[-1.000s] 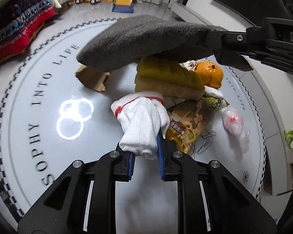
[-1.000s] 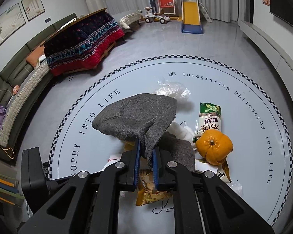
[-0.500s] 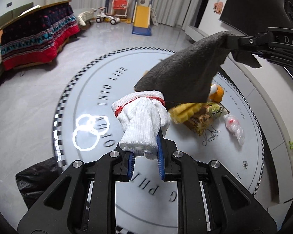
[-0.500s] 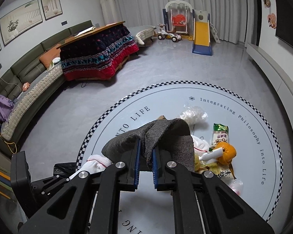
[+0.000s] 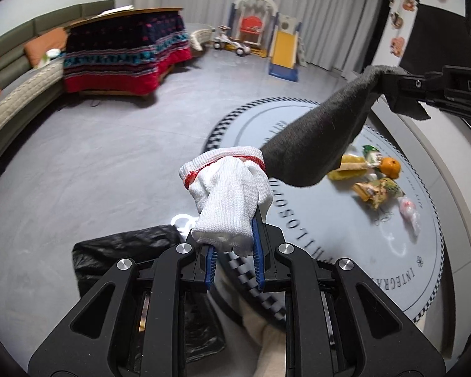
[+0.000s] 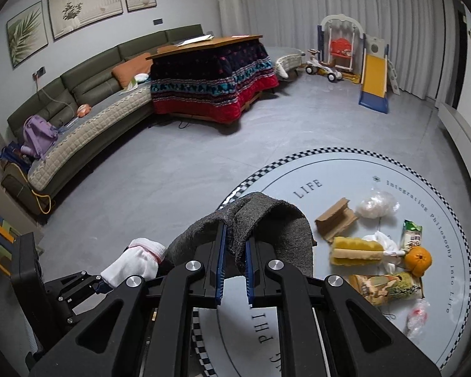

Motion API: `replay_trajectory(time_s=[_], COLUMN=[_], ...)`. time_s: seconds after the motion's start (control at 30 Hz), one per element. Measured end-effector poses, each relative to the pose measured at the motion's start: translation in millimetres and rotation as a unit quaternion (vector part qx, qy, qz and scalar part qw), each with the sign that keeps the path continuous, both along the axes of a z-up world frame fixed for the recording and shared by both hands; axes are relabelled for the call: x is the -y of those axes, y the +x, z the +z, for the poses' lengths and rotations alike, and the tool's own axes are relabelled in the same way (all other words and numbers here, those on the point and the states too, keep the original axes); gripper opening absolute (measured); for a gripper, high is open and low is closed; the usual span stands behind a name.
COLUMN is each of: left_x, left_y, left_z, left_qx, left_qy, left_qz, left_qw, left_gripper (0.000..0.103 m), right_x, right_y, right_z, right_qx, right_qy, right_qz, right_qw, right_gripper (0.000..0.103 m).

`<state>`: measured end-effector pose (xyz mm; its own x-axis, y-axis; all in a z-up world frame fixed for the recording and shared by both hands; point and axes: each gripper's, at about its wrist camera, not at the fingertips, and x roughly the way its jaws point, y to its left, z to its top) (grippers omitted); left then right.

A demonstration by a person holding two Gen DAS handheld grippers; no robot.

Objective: Collect trash
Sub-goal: 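Carry the cloth and glove over the bin and open both tools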

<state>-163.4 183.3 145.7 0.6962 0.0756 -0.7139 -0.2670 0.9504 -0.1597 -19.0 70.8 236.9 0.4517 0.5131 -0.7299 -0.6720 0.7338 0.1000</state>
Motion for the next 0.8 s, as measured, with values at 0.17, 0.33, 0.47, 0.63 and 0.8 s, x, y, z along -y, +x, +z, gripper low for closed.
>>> replay_trajectory(time_s=[0.17,0.33,0.47,0.63,0.8], left_x=[-35.2,-63.5,-80.7,-101.7,-118.9], left_y=[-37.8,-70.6,-89.6,-110.7,-123.9], left_z=[-1.2,-5.3,-15.0,-37.2,-65.9], left_qx=[0.004,0.005,-0.007,-0.038,-0.072], left_qy=[-0.003,-0.007,-0.010,-0.017,-0.028], left_qz=[0.054,0.101,0.127,0.155,0.173], left_qw=[0.9985,0.9948,0.9918,0.9871,0.9818], left_gripper=[0.018,0.018,0.018,0.018,0.020], right_x=[-38.2,-71.5,-94.7,-119.4,-137.8], right_y=[-29.8,-60.3,-80.6,-103.7,-119.1], right_z=[-14.3,-33.6,-52.1,-81.8,-112.0], right_qx=[-0.014,-0.029,-0.050,-0.078,-0.109], right_qy=[-0.005,-0.014,-0.022,-0.040,-0.061], right_qz=[0.047,0.090,0.119,0.148,0.164], right_qw=[0.999,0.995,0.991,0.985,0.979], right_gripper=[0.012,0.012,0.012,0.012,0.012])
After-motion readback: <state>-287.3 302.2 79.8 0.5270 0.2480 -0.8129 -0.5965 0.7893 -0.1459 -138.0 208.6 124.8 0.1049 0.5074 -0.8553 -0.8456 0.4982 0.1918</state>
